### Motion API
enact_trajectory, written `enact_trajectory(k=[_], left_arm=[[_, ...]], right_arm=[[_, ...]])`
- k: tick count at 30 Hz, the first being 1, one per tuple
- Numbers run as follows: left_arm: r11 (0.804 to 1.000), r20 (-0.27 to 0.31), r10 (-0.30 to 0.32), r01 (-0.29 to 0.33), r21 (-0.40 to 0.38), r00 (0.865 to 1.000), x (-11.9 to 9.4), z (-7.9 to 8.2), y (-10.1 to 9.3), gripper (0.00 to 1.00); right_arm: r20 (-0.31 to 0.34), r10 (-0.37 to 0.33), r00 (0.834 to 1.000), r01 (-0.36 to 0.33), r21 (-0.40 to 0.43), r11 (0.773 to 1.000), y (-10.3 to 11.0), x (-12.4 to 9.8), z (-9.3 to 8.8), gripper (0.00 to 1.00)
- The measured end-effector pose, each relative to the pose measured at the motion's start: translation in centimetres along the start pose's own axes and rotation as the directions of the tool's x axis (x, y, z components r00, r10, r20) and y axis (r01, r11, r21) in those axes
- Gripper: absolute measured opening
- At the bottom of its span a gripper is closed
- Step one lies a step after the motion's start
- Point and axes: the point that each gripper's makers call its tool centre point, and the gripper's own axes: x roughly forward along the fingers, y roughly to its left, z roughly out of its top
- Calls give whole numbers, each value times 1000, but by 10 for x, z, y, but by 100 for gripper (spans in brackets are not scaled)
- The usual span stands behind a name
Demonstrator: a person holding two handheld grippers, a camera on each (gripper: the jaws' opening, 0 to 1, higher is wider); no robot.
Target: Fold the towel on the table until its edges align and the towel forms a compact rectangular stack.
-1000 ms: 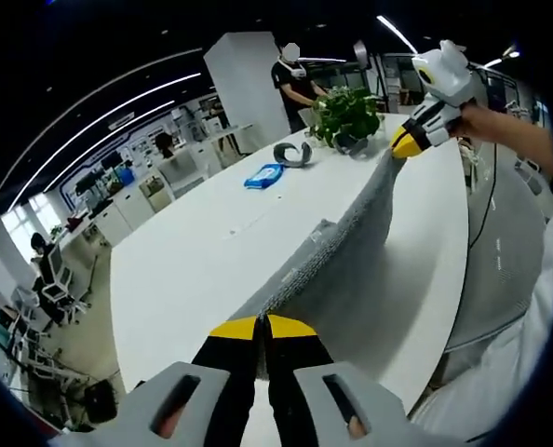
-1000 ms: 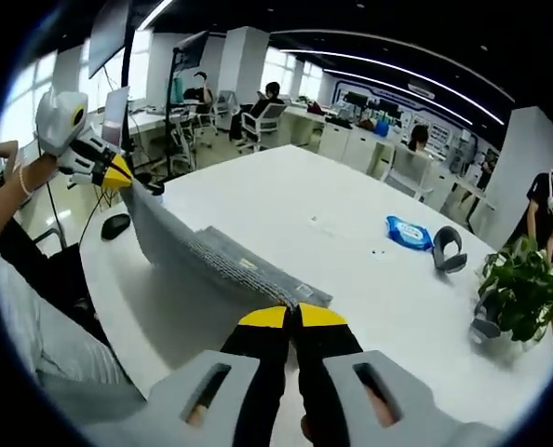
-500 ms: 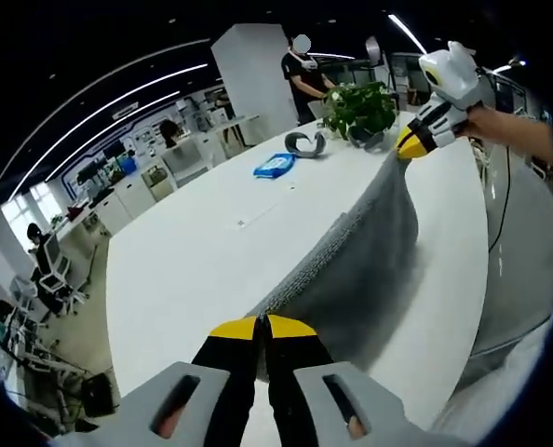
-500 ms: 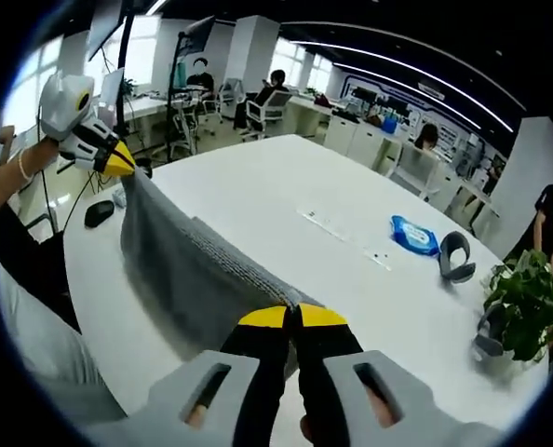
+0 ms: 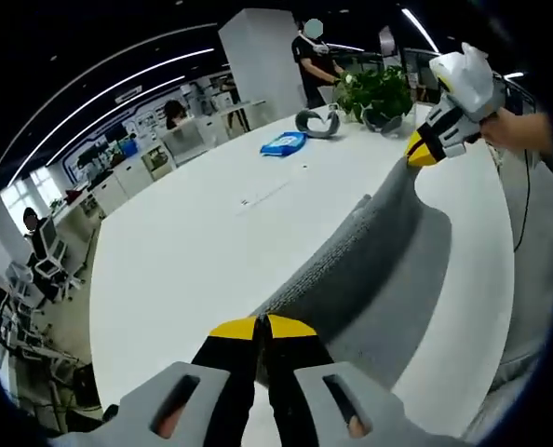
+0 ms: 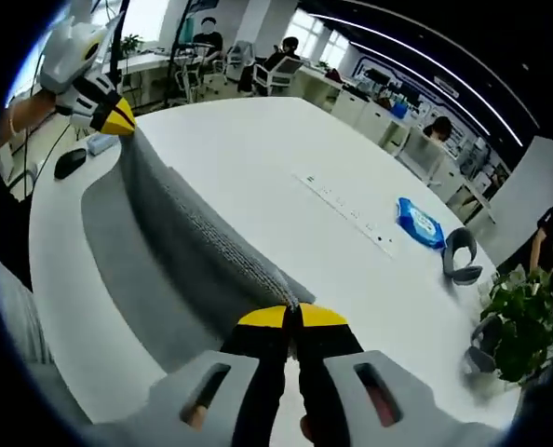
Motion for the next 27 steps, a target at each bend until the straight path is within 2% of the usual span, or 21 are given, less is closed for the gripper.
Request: enact_trajectory(k=[2,7,10,16,20,27], left_arm=[[1000,-15,-9,9,-1,1000,9,-4,-1,2],[1000,-23,-8,7,-18,1000,23,-12,2,3],[1000,-26,-9,8,-26,1000,32,-17,4,3],[998,-59,-24,20,-59,998,52,-31,4,3],[998,-74,-24,20,-52,997,61,-37,3,3],[999,-109,-26,22,-42,994,78,-46,4,4]], right_arm=[[-22,9,1000,-8,47,999,0,8,-5,1],[-17,23,1000,-21,105,994,-3,22,-6,1],[-18,23,1000,-21,109,994,-4,30,-6,1],[-61,18,998,-13,79,997,-2,54,-12,1],[-86,17,996,-11,69,998,-1,65,-18,1],[-108,28,994,-17,98,995,-2,80,-23,1]])
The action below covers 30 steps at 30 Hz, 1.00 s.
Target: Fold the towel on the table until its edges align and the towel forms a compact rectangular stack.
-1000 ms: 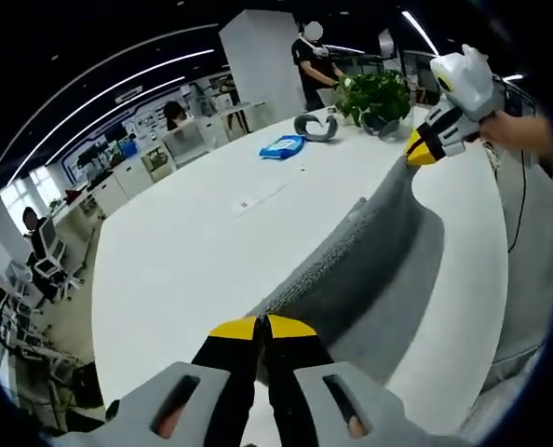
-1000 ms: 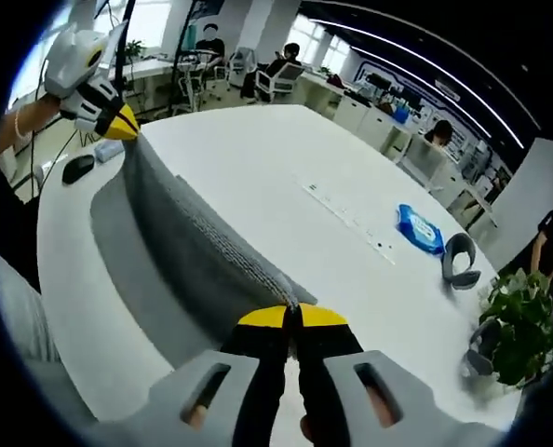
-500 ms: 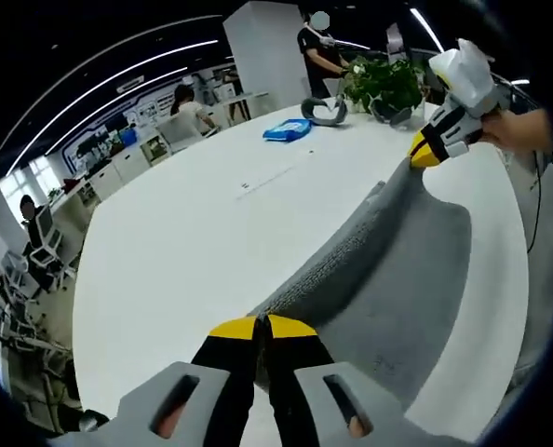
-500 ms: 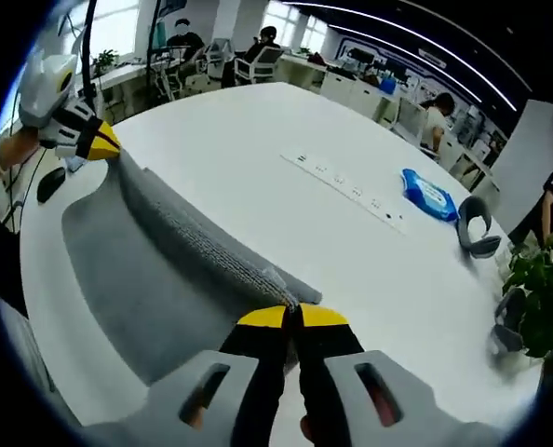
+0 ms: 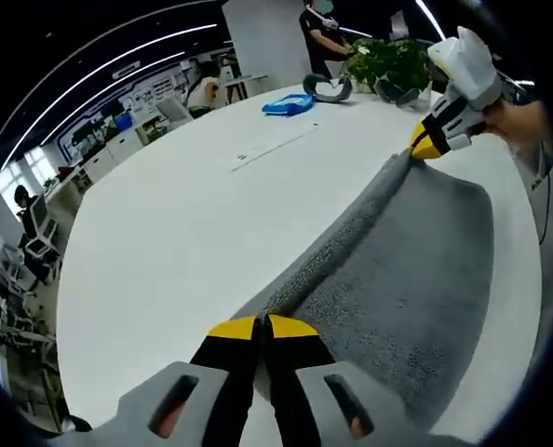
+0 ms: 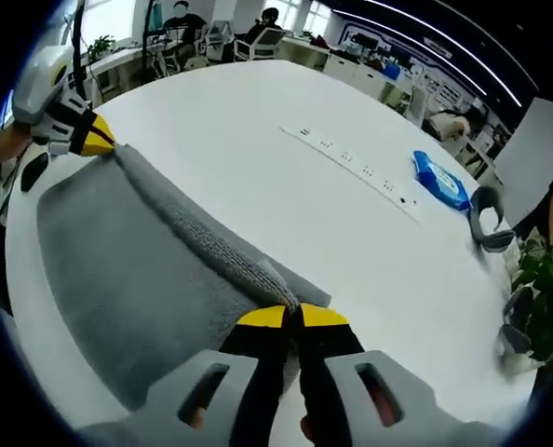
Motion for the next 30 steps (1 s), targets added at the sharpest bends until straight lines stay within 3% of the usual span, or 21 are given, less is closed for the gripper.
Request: enact_trajectory(k=[5,8,12,15,19,23,26,30], left_arm=[[1000,18,7,-6,-28,1000,-1,5,3,7],[999,90,31,-28,-44,995,-8,21,11,14],[999,168,43,-40,-17,985,-20,39,16,16],[1000,165,25,-26,1,986,-24,40,11,15],[1000,119,-24,24,4,993,-24,28,-3,7],[997,19,-74,74,31,997,-19,7,-20,1],[993,-60,-95,99,60,994,-15,-10,-32,1],[987,-139,-151,156,30,979,-9,-28,-51,1]], right_arm=[[23,-7,1000,7,-8,1000,-2,-1,4,8],[72,-17,997,19,-25,1000,-2,-9,10,18],[118,-24,993,23,12,1000,0,-24,11,19],[125,-31,992,26,37,999,3,-34,6,16],[133,-33,991,18,107,994,16,-51,-9,13],[104,-7,995,-14,201,980,33,-60,-30,2],[47,27,999,-37,230,972,49,-58,-56,0],[9,46,999,-47,254,966,54,-55,-70,0]])
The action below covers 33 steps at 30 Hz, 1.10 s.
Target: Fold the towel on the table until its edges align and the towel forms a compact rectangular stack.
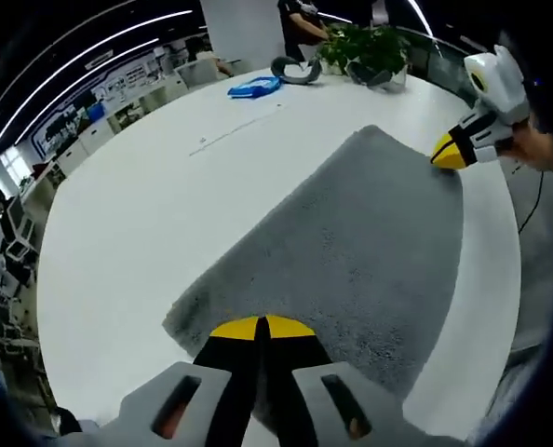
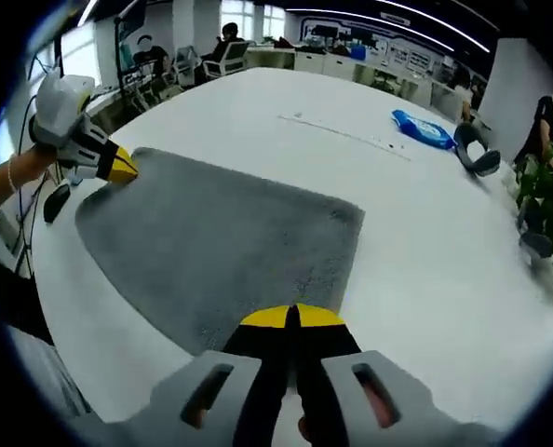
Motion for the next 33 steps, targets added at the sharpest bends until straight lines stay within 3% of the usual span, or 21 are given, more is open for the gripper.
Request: enact_trajectory(k=[2,3,4,5,6,12,21,33], left_arm=[[998,38,44,-46,52,998,3,3,1,1],[995,40,45,-49,87,998,2,3,0,1],[996,26,52,-54,74,998,2,2,-2,1],[995,23,57,-59,75,998,3,3,-2,1],[995,15,73,-74,64,997,3,3,-1,1],[988,-45,123,-118,103,991,3,3,-5,0],[982,-99,151,-137,132,984,1,2,-18,0],[990,-180,118,-101,99,977,-6,-2,-62,0]], right_arm=[[-56,14,998,-14,4,1000,1,3,-13,0],[-83,23,996,-23,-1,1000,2,5,-19,0],[-101,34,994,-35,-8,999,4,7,-25,0],[-100,51,994,-53,-12,999,7,9,-28,0],[-47,49,998,-50,-27,998,7,10,-23,0],[-26,35,999,-39,-133,990,8,6,-25,0],[-71,30,997,-43,-194,980,-1,4,-29,0],[-103,70,992,-91,-225,970,-24,-6,-47,0]])
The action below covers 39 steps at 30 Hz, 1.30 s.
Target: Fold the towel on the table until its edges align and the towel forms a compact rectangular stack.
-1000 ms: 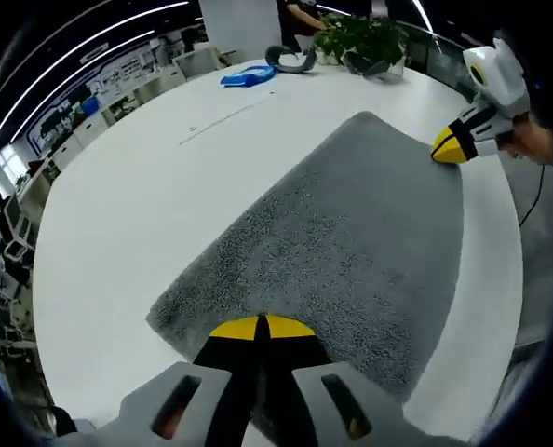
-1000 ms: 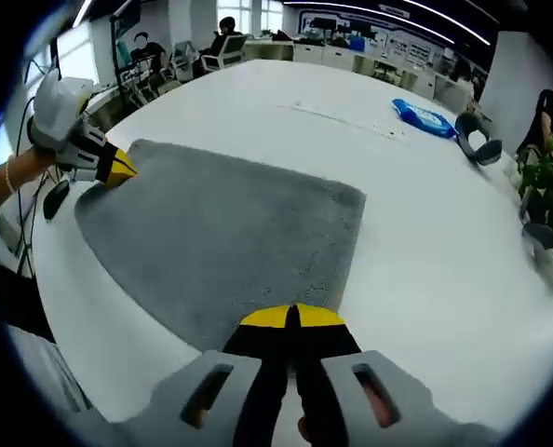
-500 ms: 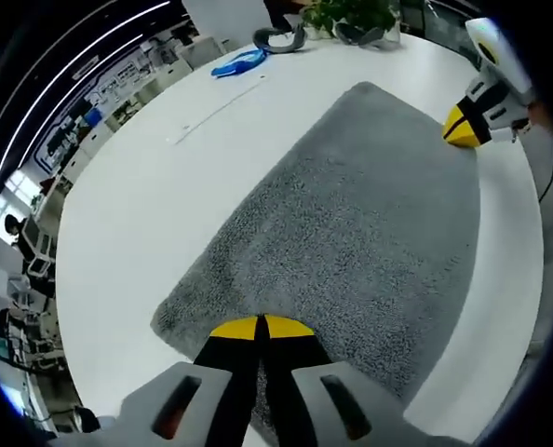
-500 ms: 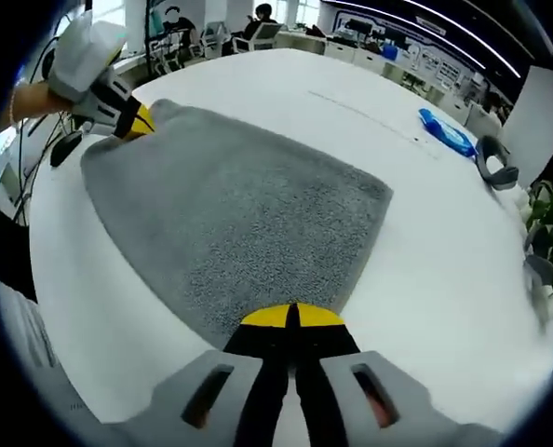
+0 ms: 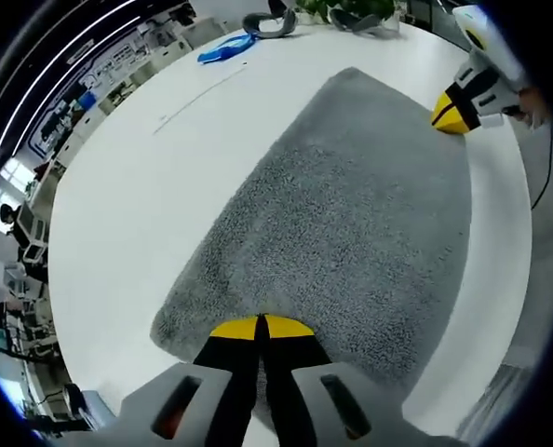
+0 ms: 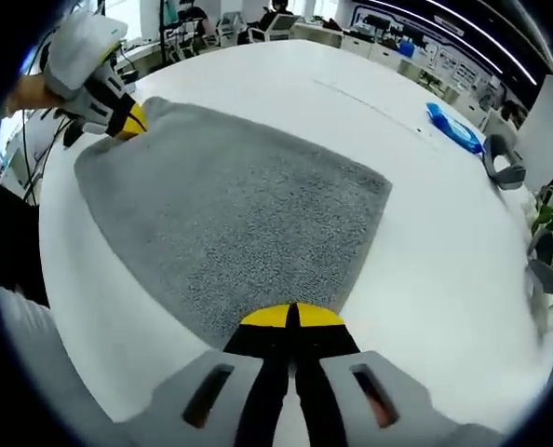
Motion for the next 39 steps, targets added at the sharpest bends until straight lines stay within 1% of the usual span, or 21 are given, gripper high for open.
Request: enact_trajectory(k=[1,2,3,4,6,8,10,11,12,13,15,17,20,25,29,30,31,35,37,39], left_arm=[[1000,-14,0,0,9,1000,-2,1,-9,0],[1000,-17,0,0,13,1000,-2,1,-10,0],[1000,-28,0,0,24,1000,-4,1,-17,0],[1000,-34,0,1,27,999,-5,1,-21,0],[1000,-50,-4,5,19,999,-7,1,-30,0],[1000,-64,-18,17,-7,998,-11,0,-42,0],[1000,-69,-21,20,-15,997,-14,1,-54,0],[1000,-67,-19,19,-6,998,-16,1,-61,0],[1000,-65,-18,18,-4,998,-17,1,-63,0],[1000,-57,-14,13,-15,998,-19,1,-70,0],[998,-39,-19,16,-63,999,-21,2,-78,0],[997,-27,-23,21,-76,999,-23,3,-84,0],[997,-24,-17,16,-73,1000,-24,3,-90,0],[996,-25,8,-10,-93,1000,-26,5,-103,0],[992,-11,-7,6,-127,1000,-29,7,-113,0],[992,-9,-8,7,-128,1000,-29,7,-114,0],[991,-3,-12,12,-130,1000,-31,8,-120,0],[996,13,-18,19,-91,1000,-32,12,-133,0],[998,20,-12,13,-60,1000,-32,14,-136,0],[998,20,-13,15,-55,1000,-32,15,-138,0]], right_arm=[[-7,0,1000,0,-22,1000,-3,-2,-5,0],[-8,-2,1000,2,-27,1000,-4,-3,-5,0],[-11,-8,1000,7,-50,999,-7,-4,-10,0],[-13,-9,1000,8,-54,999,-8,-4,-11,0],[-25,-15,1000,13,-80,997,-12,-6,-15,0],[-41,-24,999,19,-110,994,-16,-9,-21,0],[-49,-32,998,24,-146,989,-21,-12,-28,0],[-50,-32,998,24,-153,988,-23,-12,-30,0],[-50,-32,998,23,-162,986,-25,-13,-32,0],[-52,-32,998,22,-170,985,-27,-14,-35,0],[-62,-31,998,19,-180,984,-32,-16,-38,0],[-75,-28,997,13,-194,981,-35,-18,-41,0],[-81,-18,997,2,-198,980,-37,-18,-43,0],[-97,-7,995,-13,-203,979,-43,-20,-47,0],[-114,-9,993,-18,-232,973,-49,-20,-50,0],[-116,-8,993,-19,-230,973,-52,-20,-50,0],[-120,-6,993,-21,-226,974,-54,-20,-50,0],[-122,-10,992,-16,-213,977,-63,-18,-49,0],[-123,-14,992,-13,-218,976,-66,-16,-48,0],[-124,-17,992,-12,-225,974,-70,-14,-46,0]])
